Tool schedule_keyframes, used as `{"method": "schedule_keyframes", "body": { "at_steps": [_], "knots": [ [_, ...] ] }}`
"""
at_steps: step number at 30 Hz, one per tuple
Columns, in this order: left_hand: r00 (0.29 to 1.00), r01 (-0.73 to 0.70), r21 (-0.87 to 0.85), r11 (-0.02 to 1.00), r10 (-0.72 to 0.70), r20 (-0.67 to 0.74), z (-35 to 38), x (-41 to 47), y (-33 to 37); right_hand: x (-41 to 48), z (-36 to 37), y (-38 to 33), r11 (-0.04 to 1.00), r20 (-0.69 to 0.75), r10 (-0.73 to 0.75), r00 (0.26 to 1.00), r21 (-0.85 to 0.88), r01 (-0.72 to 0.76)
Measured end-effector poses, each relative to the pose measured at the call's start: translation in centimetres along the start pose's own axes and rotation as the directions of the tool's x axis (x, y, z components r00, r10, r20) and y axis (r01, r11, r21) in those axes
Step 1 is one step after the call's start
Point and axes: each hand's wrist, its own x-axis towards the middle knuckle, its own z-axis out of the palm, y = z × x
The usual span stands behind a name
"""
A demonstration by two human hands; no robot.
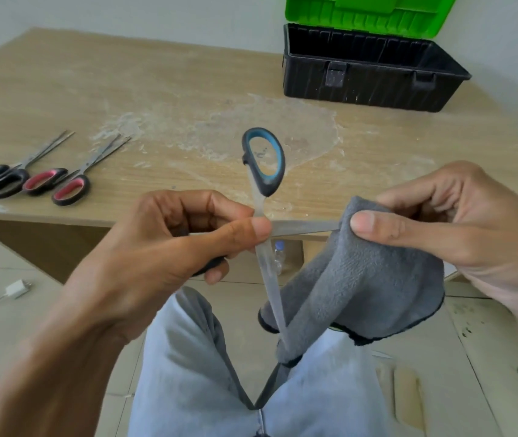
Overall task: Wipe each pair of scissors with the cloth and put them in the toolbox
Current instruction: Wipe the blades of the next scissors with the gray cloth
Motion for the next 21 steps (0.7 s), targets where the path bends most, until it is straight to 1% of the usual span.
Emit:
{"method": "schedule_keyframes", "body": {
  "at_steps": [4,8,12,16,18,21],
  "knots": [
    [0.999,-0.033,0.044,0.998,0.031,0.033,0.8,0.1,-0.2,0.2,0.9,-0.1,1.000,0.046,0.009,0.999,0.002,-0.009],
    [0.999,-0.038,0.071,0.997,0.037,0.015,0.4,-0.3,-0.2,0.0,0.6,0.1,1.000,0.106,-0.001,0.994,0.003,0.001],
    [0.998,-0.046,0.056,0.997,0.048,-0.036,0.0,-0.7,0.1,-0.8,-0.3,0.4,1.000,0.040,-0.013,0.999,0.017,0.012],
    [0.992,-0.116,0.128,0.985,0.121,-0.031,0.6,-0.9,0.3,-0.9,0.3,0.2,0.996,-0.002,-0.068,0.998,-0.052,0.068],
    [0.989,-0.144,0.177,0.974,0.147,-0.005,1.2,-0.9,0.3,-0.4,0.9,0.1,0.991,0.024,-0.106,0.994,-0.084,0.107],
    [0.986,-0.164,0.240,0.957,0.158,0.044,1.8,-1.0,0.1,0.0,1.7,0.0,0.988,0.105,-0.110,0.988,-0.097,0.120]
  ]
}}
